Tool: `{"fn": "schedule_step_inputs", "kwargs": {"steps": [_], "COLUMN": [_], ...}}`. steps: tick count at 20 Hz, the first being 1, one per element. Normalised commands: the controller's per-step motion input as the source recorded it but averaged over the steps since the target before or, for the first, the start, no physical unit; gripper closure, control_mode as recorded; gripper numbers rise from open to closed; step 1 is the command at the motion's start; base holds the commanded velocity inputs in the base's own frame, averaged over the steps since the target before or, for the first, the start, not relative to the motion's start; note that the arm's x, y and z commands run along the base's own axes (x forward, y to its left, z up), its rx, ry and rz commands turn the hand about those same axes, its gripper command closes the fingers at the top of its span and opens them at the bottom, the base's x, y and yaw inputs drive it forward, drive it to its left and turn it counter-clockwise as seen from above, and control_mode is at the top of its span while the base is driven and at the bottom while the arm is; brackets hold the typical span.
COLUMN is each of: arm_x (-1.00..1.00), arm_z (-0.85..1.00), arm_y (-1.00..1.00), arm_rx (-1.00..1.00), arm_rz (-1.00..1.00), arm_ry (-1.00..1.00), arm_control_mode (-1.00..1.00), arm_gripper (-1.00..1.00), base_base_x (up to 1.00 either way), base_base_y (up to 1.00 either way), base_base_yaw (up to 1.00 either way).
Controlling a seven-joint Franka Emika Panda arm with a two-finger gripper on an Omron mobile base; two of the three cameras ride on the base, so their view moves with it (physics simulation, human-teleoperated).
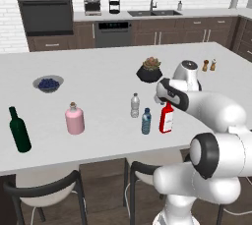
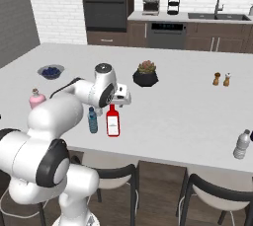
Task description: Move the plastic bottles in the middle to the plastics group, and the glass bottles in the middle to the glass group.
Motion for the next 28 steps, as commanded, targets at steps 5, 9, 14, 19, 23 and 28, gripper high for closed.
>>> {"fn": "schedule_step_inputs", "kwargs": {"steps": [5,9,14,19,23,28], "arm_x": [0.16,0.02,-0.02,0.00,0.00,-0.02], "arm_z": [-0.01,-0.03,0.00,0.00,0.00,0.00], "arm_y": [0.00,0.00,0.00,0.00,0.00,0.00], "arm_rx": [0.00,0.00,0.00,0.00,0.00,0.00], "arm_rz": [0.00,0.00,0.00,0.00,0.00,0.00], "arm_ry": [0.00,0.00,0.00,0.00,0.00,0.00], "arm_control_mode": [-1.00,-1.00,-1.00,-1.00,-1.00,-1.00], "arm_gripper": [-1.00,-1.00,-1.00,-1.00,1.00,1.00], "base_base_x": [0.00,0.00,0.00,0.00,0.00,0.00], "base_base_y": [0.00,0.00,0.00,0.00,0.00,0.00], "base_base_yaw": [0.00,0.00,0.00,0.00,0.00,0.00]}}
